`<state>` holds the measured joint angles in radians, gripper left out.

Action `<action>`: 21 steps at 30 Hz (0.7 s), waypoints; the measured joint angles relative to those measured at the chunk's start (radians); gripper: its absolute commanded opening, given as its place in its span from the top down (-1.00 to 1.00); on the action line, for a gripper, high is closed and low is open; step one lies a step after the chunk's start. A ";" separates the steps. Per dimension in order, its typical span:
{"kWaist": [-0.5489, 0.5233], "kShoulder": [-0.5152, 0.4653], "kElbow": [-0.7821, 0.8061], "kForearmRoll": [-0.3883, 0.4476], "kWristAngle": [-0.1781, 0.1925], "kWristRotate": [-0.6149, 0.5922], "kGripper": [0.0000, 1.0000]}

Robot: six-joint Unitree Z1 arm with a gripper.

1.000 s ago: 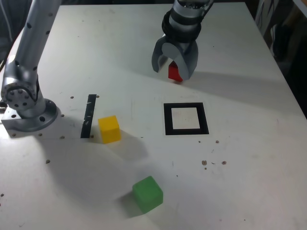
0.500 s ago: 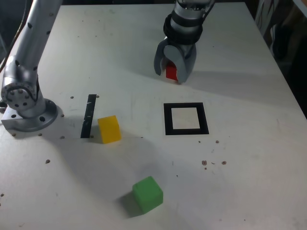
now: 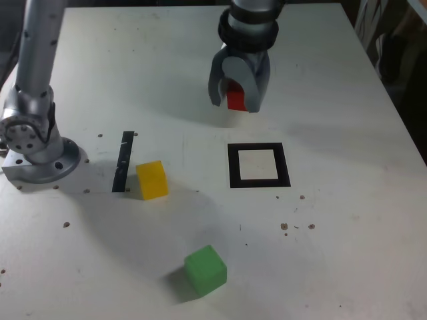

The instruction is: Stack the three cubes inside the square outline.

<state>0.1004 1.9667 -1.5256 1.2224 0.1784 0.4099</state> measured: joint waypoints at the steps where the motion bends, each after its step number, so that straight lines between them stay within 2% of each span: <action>1: -0.036 -0.020 -0.006 0.021 0.001 -0.038 0.41; 7: -0.215 -0.029 -0.046 0.093 -0.009 -0.244 0.41; 14: -0.269 0.020 -0.045 0.084 -0.053 -0.476 0.41; 21: -0.269 0.065 -0.035 0.029 -0.084 -0.510 0.41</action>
<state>-0.1684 2.0314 -1.5610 1.2512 0.0948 -0.0999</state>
